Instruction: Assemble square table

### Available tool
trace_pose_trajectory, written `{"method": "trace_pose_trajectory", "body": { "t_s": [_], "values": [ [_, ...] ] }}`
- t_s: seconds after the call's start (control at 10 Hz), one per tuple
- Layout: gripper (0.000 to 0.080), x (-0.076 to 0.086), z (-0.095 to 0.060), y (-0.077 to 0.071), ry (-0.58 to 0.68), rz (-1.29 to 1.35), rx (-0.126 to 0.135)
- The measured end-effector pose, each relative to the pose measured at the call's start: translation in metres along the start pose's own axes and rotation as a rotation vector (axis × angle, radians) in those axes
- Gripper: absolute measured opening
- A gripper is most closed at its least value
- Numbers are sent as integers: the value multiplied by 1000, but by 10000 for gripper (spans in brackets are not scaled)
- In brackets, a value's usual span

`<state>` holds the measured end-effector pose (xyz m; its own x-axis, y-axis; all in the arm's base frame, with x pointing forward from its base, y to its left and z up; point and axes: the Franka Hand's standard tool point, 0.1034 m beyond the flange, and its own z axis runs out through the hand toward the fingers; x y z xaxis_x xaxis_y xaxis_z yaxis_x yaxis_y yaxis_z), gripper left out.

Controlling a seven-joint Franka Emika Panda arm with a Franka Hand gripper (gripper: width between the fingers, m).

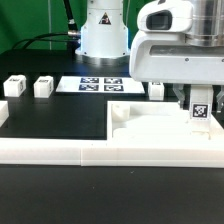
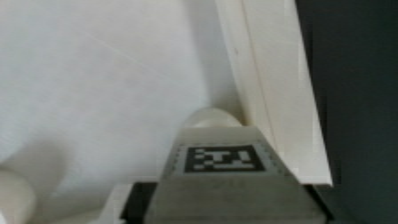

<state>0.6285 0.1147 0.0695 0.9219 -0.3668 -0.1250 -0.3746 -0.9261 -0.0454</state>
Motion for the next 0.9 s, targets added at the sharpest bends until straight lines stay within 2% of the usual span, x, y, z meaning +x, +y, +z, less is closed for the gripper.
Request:
{"method": "trace_pose_trajectory", "body": {
  "t_s": [0.3, 0.6, 0.7, 0.9],
  "values": [
    [285, 0, 0, -1, 1, 185, 1],
    [287, 1, 2, -3, 29, 495, 20],
    [287, 1, 2, -3, 30, 599, 33],
    [287, 2, 3, -2, 14, 872, 113]
  ]
}}
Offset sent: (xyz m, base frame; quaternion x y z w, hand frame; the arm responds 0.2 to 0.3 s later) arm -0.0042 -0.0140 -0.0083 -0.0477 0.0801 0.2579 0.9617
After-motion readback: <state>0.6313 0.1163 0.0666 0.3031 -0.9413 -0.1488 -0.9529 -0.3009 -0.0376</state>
